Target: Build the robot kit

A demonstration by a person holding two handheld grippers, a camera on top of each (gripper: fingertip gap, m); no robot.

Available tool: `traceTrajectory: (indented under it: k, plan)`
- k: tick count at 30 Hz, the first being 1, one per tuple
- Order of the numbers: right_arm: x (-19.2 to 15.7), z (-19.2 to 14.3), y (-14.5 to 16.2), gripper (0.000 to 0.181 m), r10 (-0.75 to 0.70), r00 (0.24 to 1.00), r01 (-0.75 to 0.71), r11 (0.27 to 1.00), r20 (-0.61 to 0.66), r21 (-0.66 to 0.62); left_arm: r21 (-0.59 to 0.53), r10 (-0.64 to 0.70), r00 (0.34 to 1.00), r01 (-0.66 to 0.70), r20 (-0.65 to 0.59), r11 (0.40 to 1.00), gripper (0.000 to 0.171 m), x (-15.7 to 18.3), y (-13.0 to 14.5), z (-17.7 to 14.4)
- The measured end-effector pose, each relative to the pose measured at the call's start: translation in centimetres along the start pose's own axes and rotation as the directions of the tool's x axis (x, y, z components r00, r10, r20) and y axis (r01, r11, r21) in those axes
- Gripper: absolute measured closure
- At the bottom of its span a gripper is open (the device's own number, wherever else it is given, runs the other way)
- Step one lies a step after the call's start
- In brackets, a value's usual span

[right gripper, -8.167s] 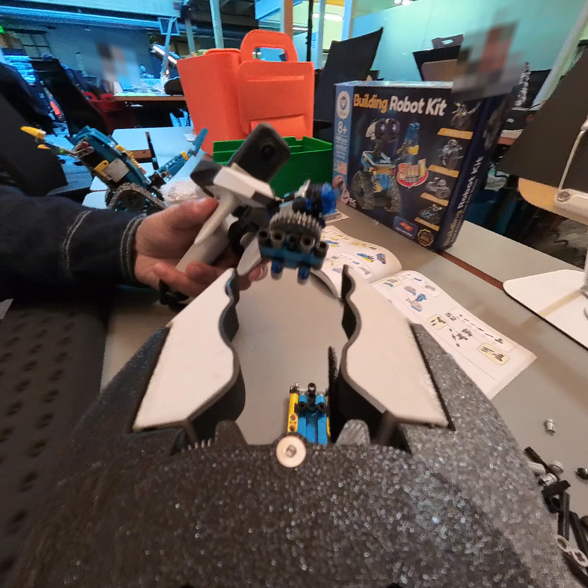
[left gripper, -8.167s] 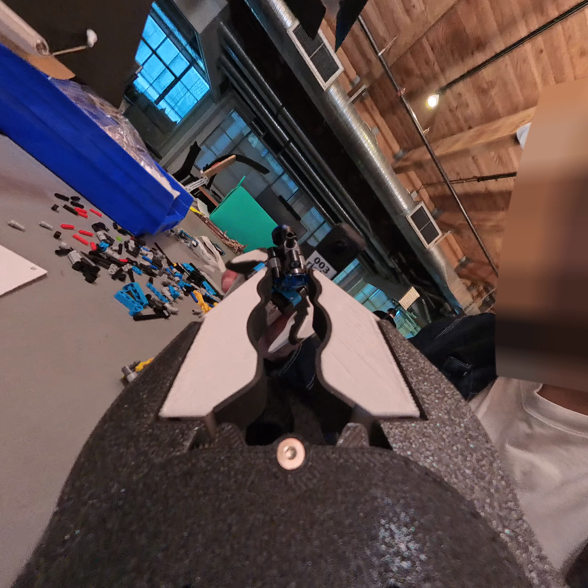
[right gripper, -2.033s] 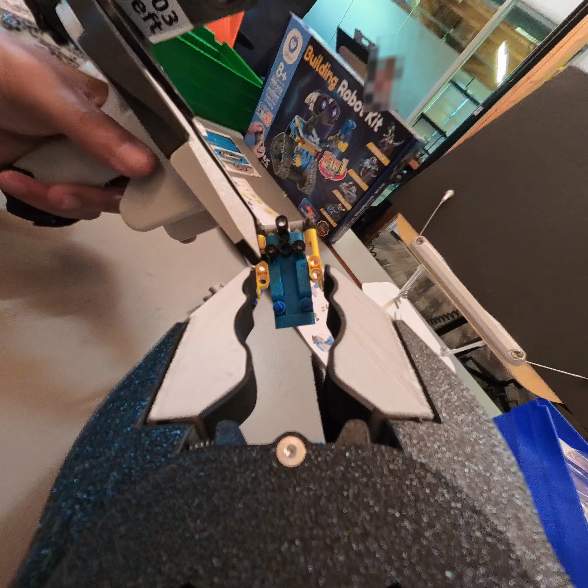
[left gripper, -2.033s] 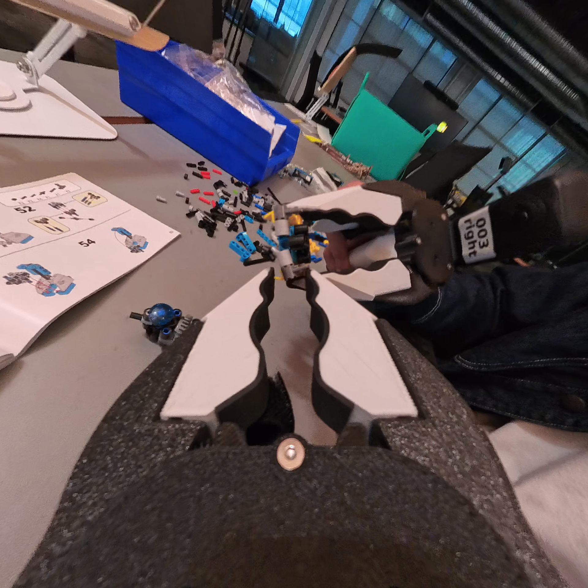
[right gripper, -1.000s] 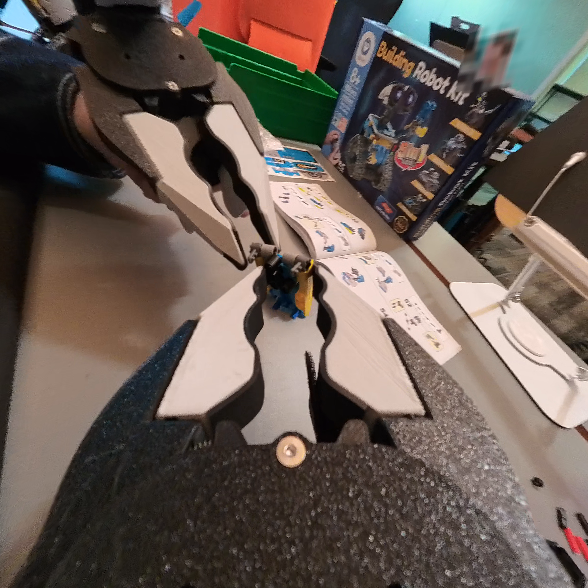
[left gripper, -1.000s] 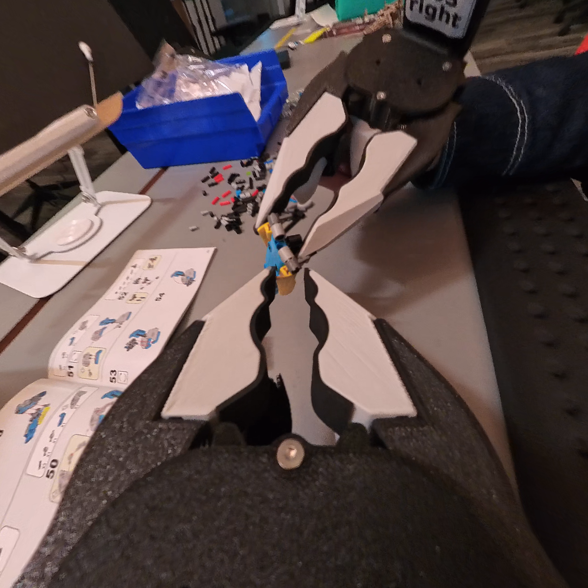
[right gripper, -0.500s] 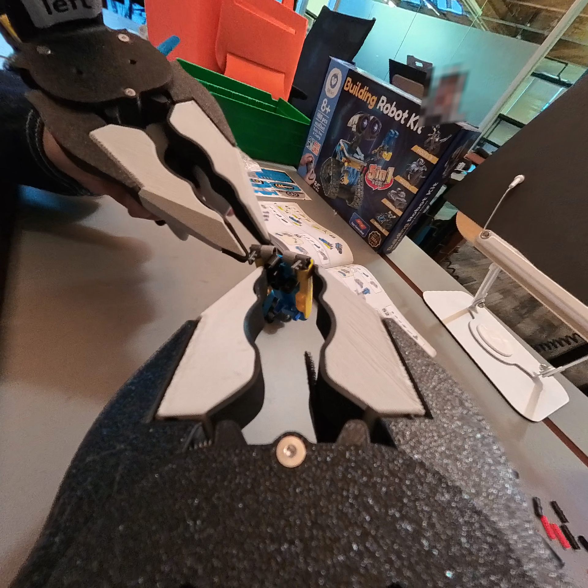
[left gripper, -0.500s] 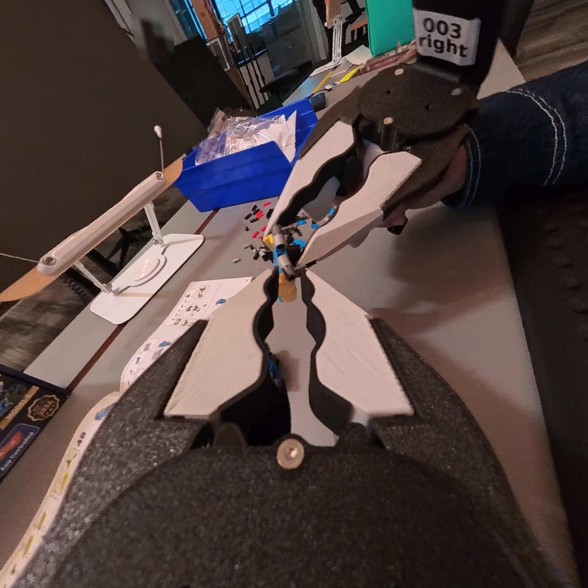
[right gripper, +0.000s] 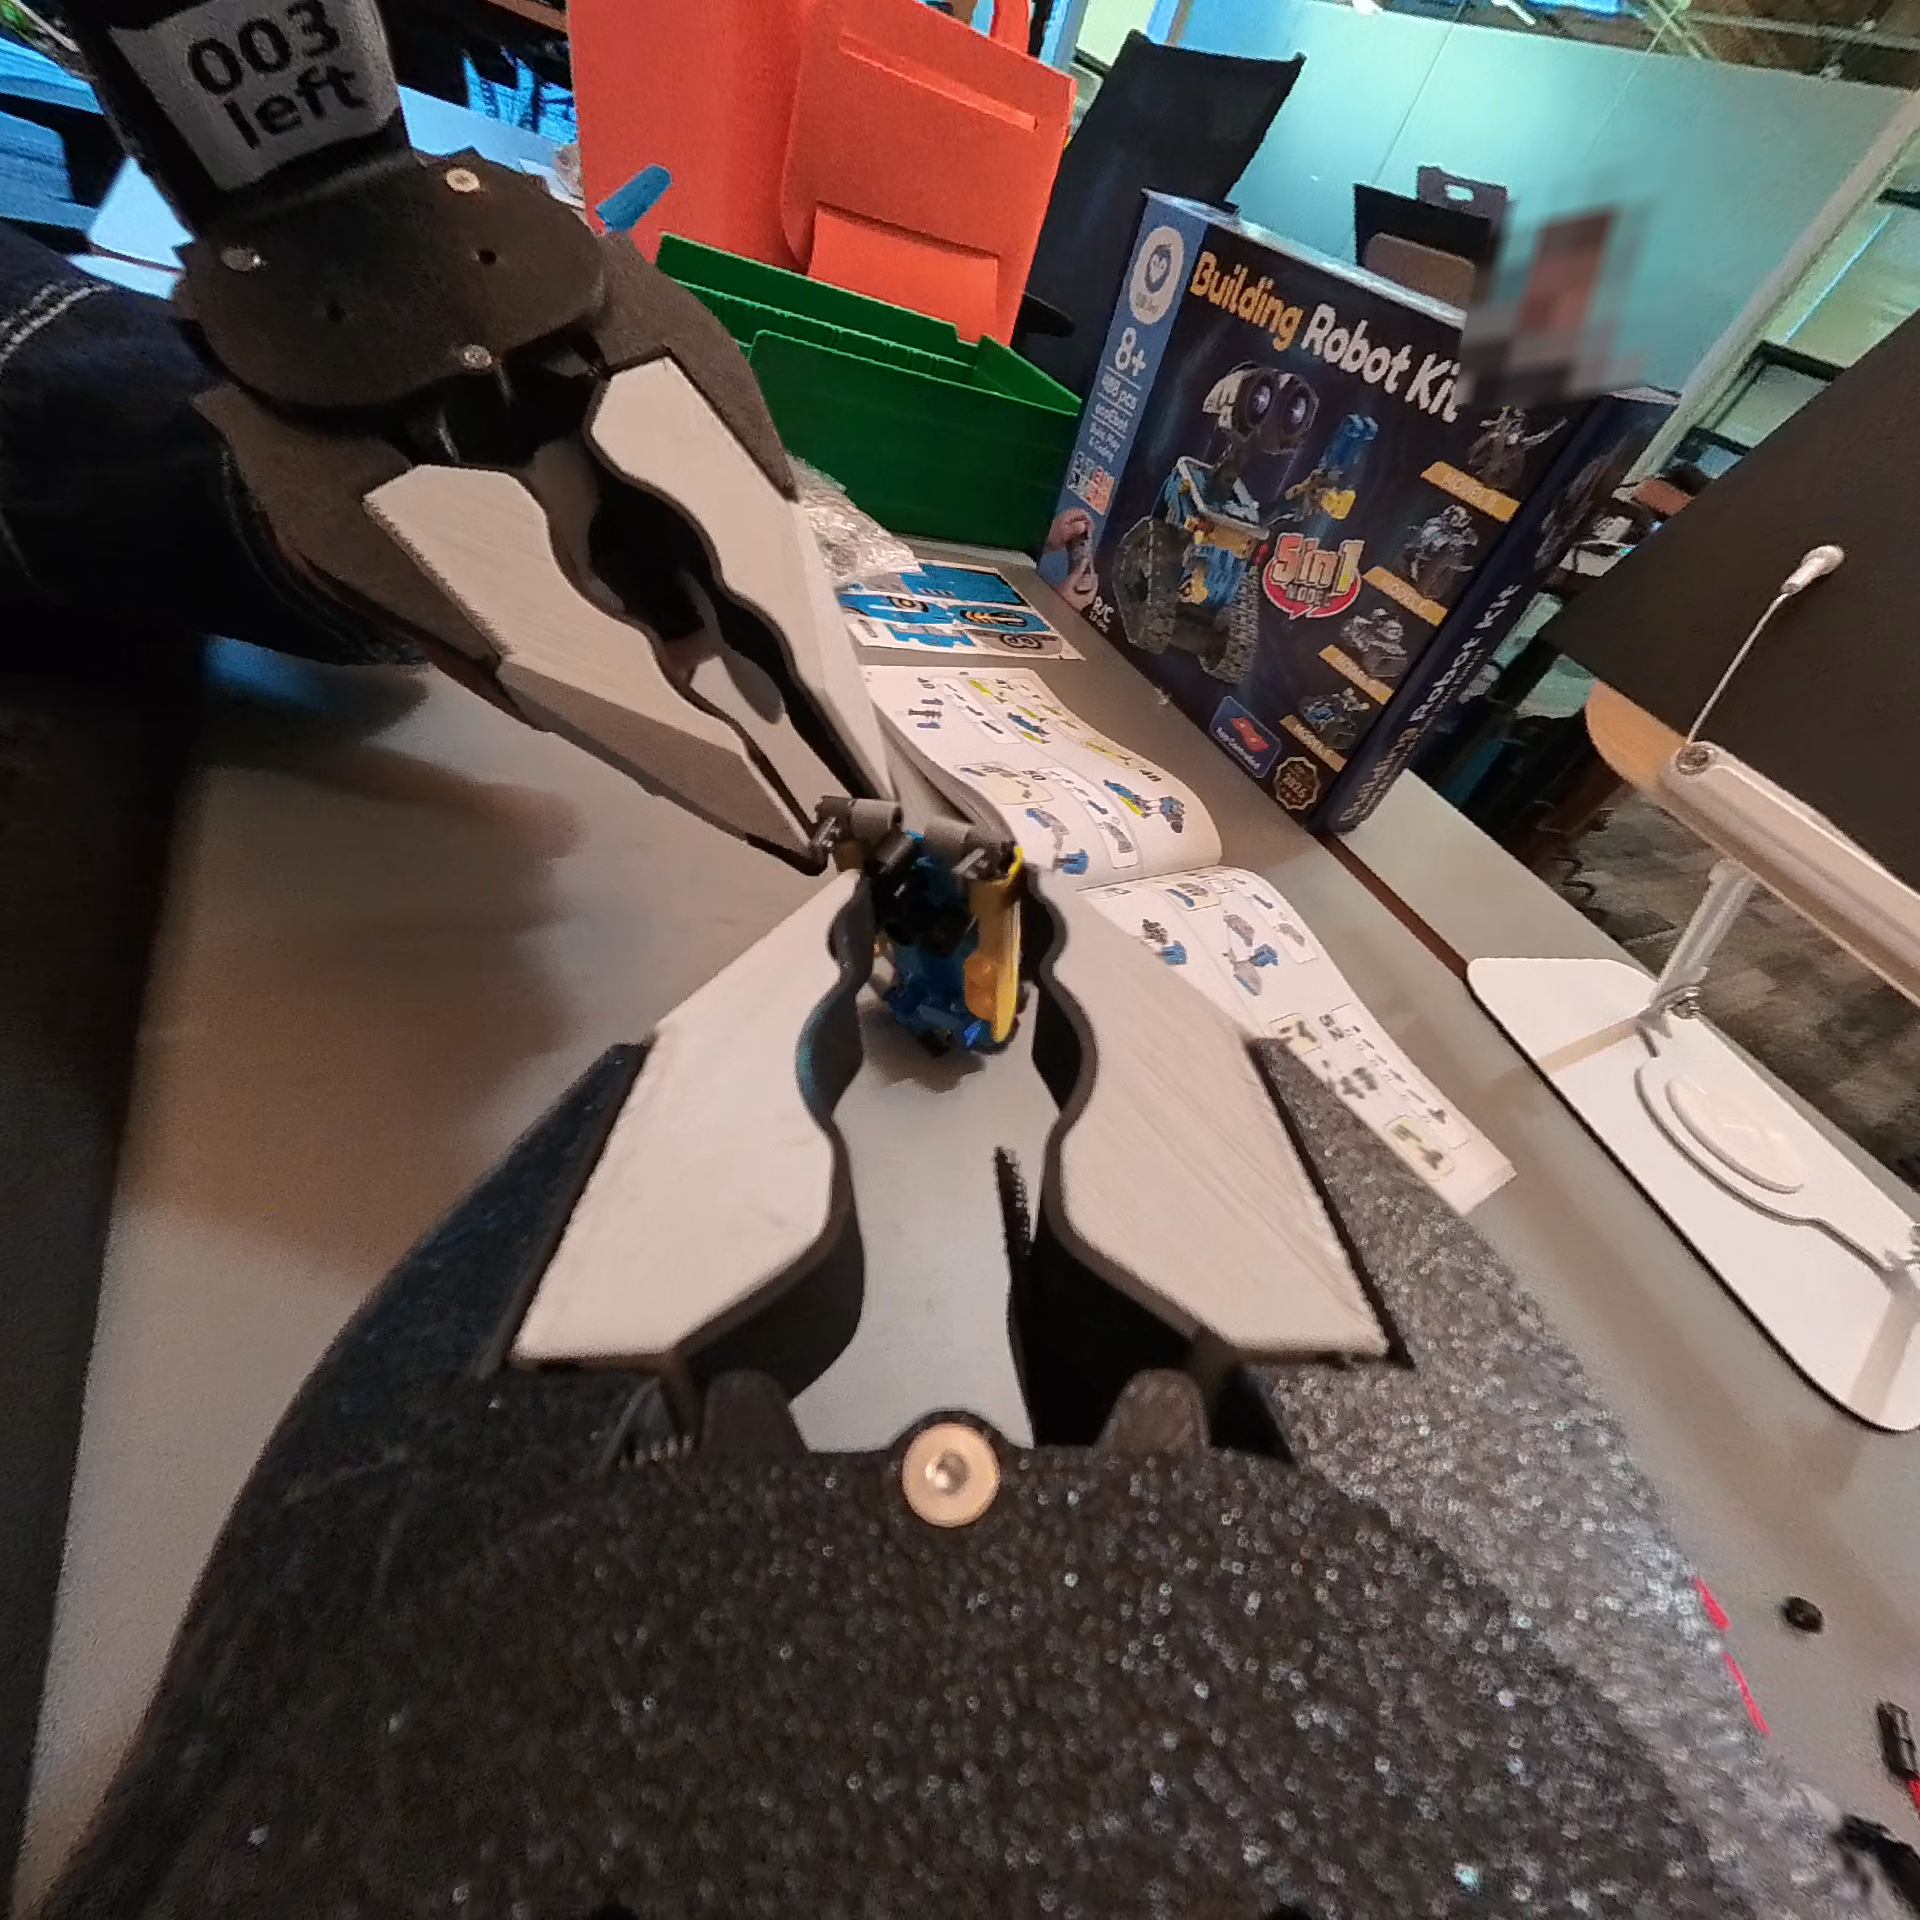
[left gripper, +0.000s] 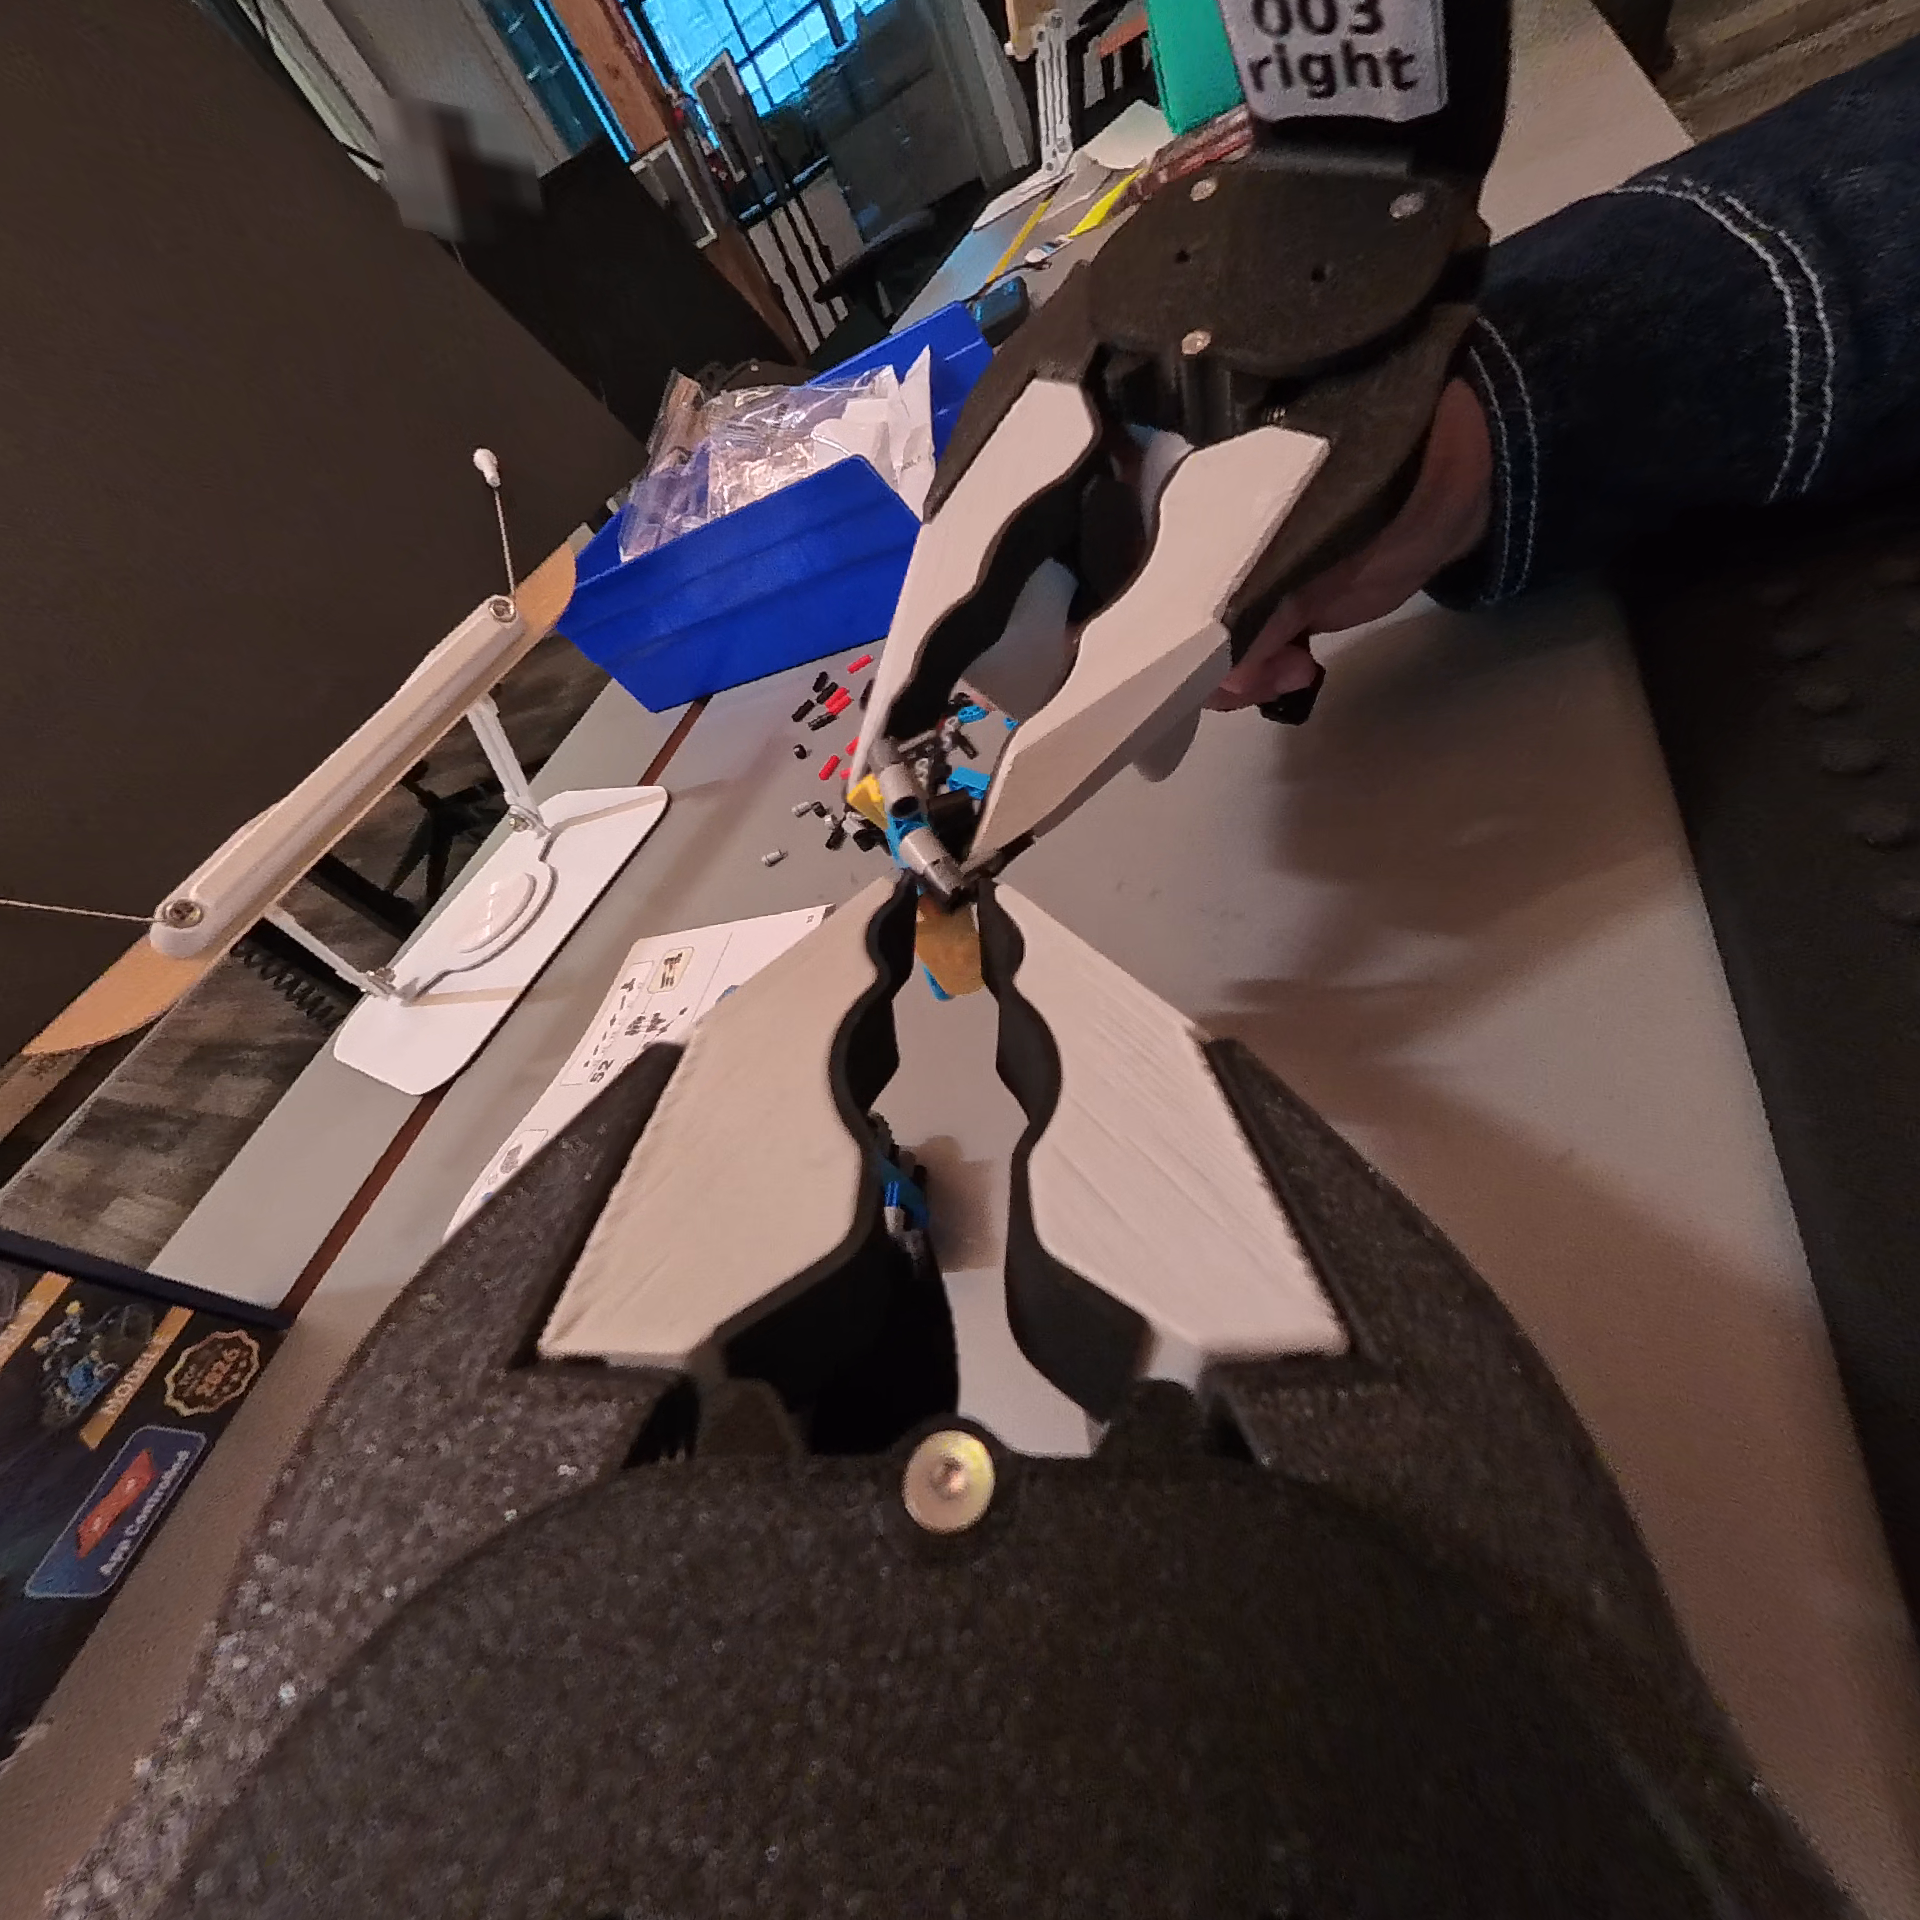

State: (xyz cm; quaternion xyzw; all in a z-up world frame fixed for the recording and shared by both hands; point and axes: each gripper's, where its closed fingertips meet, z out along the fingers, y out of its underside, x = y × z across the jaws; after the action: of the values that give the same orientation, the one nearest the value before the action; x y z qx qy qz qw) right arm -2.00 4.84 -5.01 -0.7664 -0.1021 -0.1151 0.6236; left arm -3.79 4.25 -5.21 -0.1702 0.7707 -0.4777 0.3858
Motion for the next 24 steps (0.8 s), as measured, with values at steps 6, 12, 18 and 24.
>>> traceTrajectory:
  k: [6,12,18,24]
  plan:
    - [-1.0,-0.4,0.2,0.154,0.062,0.992,-0.062,0.998,0.112,0.003,0.018,-0.023,0.996,0.024,-0.089,1.0,0.161,1.0,-0.2,-0.3]
    - [-2.0,-0.7,0.6,0.154,0.097,0.974,-0.096,0.995,0.203,-0.015,0.021,-0.035,0.986,0.039,-0.165,0.999,0.161,2.0,-0.1,-0.5]
    - [-2.2,-0.8,0.7,0.154,0.105,0.969,-0.102,0.994,0.222,-0.024,0.02,-0.038,0.982,0.042,-0.185,0.999,0.161,2.3,0.0,-0.5]
    - [-2.5,-0.9,0.8,0.154,0.123,0.961,-0.12,0.992,0.249,-0.028,0.026,-0.05,0.977,0.056,-0.21,0.998,0.161,2.5,0.0,-0.6]
